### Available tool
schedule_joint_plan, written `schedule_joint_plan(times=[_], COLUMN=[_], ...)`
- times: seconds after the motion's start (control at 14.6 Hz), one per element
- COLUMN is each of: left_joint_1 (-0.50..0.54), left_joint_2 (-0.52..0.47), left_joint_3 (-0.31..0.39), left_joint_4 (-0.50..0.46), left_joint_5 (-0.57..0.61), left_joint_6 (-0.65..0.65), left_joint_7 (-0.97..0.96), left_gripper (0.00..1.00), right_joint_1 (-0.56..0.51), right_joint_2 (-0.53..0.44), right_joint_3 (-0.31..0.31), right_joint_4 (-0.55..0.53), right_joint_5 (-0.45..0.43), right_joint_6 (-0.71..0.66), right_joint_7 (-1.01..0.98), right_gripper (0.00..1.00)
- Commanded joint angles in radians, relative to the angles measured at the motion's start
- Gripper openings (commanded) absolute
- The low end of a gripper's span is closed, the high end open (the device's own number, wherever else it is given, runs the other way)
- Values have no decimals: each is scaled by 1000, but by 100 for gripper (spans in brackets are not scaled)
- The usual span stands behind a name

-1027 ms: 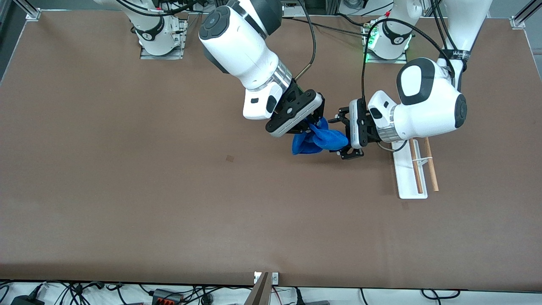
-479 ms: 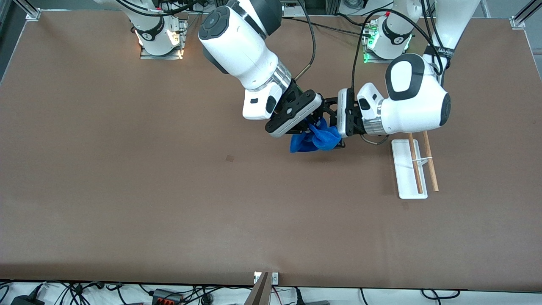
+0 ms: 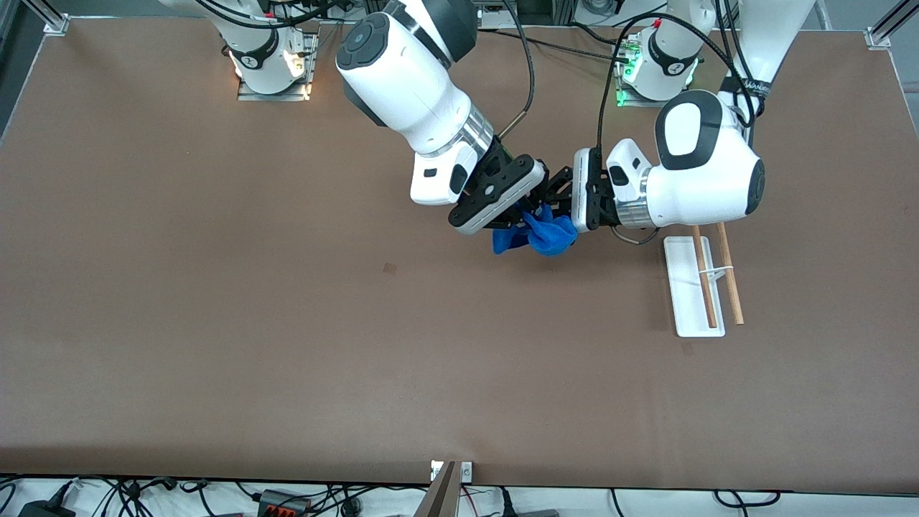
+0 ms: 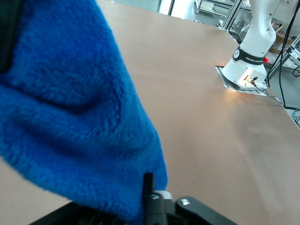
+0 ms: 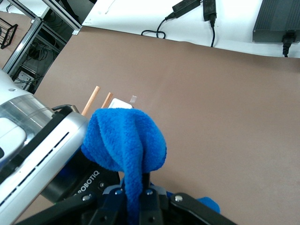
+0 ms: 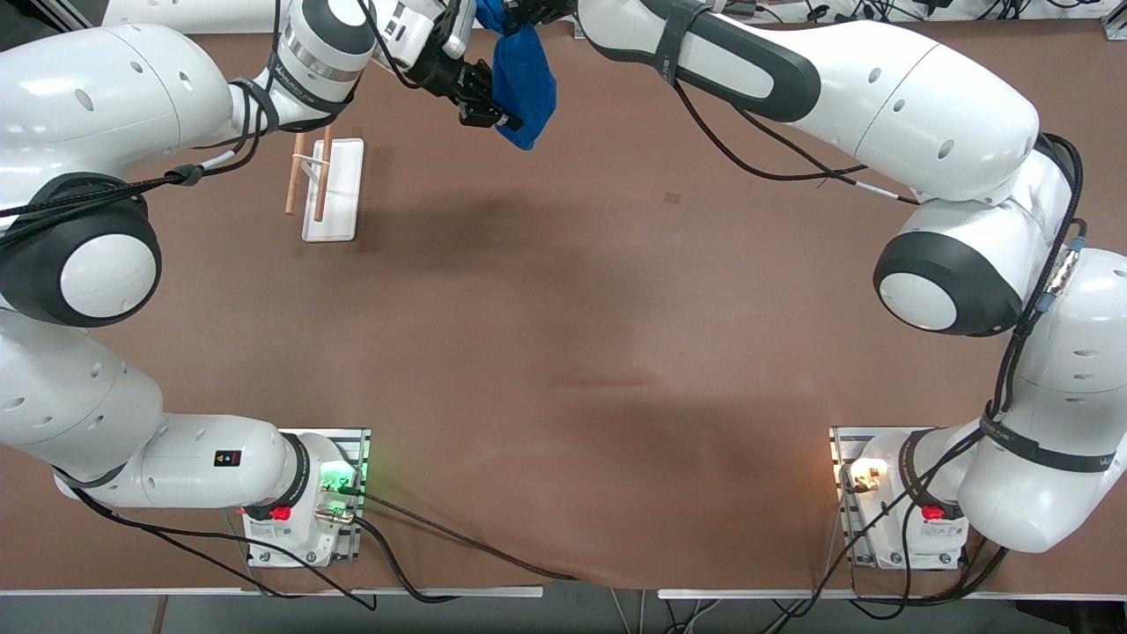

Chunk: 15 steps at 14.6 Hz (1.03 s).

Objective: Pass towel and hang on rack
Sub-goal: 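Grasp the towel with the left gripper beside the right gripper, then carry the towel to the rack while the right gripper releases, withdraws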

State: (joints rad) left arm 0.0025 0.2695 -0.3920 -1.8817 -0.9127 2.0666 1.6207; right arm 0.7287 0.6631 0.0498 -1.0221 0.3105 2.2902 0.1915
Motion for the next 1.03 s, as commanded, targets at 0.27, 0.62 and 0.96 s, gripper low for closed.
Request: schedule_joint_plan(times=[0.27, 0.62, 0.96], left_joint_1=[141, 263, 364], left_joint_2=[-58, -99, -82], left_joint_3=[9, 7, 10], left_joint_4=[-4, 107, 116], left_joint_5=[79, 499, 748], left_joint_6=[-178, -359, -373], left_joint_7=[-45, -264, -352], left_gripper=[1, 1, 1], right_joint_1=[-5, -38, -86], right_joint_2=[-5, -31, -54], right_joint_3=[-8, -15, -48], right_joint_4=[2, 2, -3], right_joint_5=[13, 15, 1], right_joint_6=[-59, -117, -174], right_joint_7=[5, 6, 126], right_gripper=[100, 100, 100])
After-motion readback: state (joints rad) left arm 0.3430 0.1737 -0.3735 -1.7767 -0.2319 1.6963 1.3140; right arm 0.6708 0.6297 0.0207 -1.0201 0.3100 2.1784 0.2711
